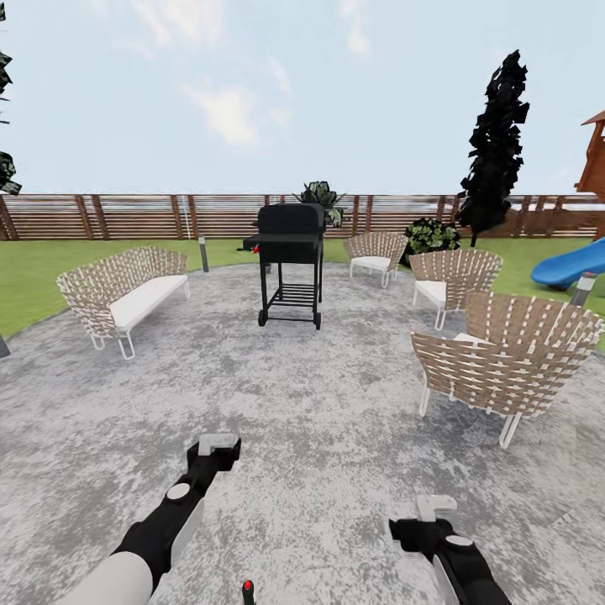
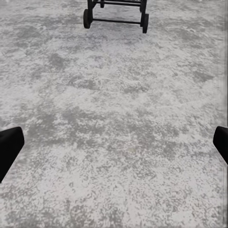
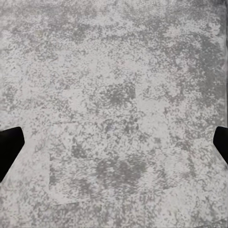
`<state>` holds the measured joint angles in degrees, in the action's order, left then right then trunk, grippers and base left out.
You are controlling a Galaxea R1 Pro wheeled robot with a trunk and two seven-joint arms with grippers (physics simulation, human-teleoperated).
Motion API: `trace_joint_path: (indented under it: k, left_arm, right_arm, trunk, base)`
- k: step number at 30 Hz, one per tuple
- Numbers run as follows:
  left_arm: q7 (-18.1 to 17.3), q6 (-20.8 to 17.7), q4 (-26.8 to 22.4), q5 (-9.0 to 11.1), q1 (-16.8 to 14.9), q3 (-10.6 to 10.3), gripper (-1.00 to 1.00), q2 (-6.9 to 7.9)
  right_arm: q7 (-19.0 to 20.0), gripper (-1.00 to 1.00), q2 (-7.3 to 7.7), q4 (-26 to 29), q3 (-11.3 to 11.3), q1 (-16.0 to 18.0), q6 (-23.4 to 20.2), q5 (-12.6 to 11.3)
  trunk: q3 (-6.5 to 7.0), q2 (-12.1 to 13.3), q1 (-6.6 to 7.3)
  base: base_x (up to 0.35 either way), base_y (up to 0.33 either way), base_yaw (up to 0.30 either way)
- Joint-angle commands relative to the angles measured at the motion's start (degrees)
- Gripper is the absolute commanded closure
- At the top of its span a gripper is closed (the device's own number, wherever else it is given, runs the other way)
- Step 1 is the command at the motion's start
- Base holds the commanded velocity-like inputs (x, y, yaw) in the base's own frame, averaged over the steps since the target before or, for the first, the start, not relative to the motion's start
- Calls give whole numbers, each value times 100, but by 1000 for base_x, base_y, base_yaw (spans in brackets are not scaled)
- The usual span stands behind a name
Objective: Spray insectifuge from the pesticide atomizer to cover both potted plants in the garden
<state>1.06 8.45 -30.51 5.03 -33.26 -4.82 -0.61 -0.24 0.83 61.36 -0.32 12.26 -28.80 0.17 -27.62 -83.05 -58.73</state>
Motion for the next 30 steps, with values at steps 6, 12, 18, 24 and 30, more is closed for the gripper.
trace_joint_path:
  k: [6, 12, 18, 24, 30]
  left_arm:
    - [8, 40, 6, 56, -5, -11, -100, -10]
    - [8, 42, 10, 59, -5, -10, -100, -13]
    - [14, 43, 14, 68, -5, -12, -100, -26]
    - [14, 43, 19, 68, -5, -11, -100, -27]
    - [15, 43, 19, 68, -5, -16, -100, -27]
  right_arm:
    - [-9, -100, 0, 459, 16, 3, -38, 25]
    - [-4, -100, 4, 522, 18, -2, -38, 43]
    - [-3, -100, 35, 523, -1, 1, -40, 20]
    - [-3, -100, 40, 518, -3, 1, -41, 22]
    - [-3, -100, 40, 517, -3, 2, -39, 33]
  trunk:
    - [-6, -3, 0]
    - [-27, -3, 0]
    - [-166, -204, -110]
    - [-326, -445, -241]
    - [-486, -685, -373]
  base:
    - [0, 0, 0]
    - [0, 0, 0]
    - [0, 0, 0]
    - [0, 0, 0]
    - [0, 0, 0]
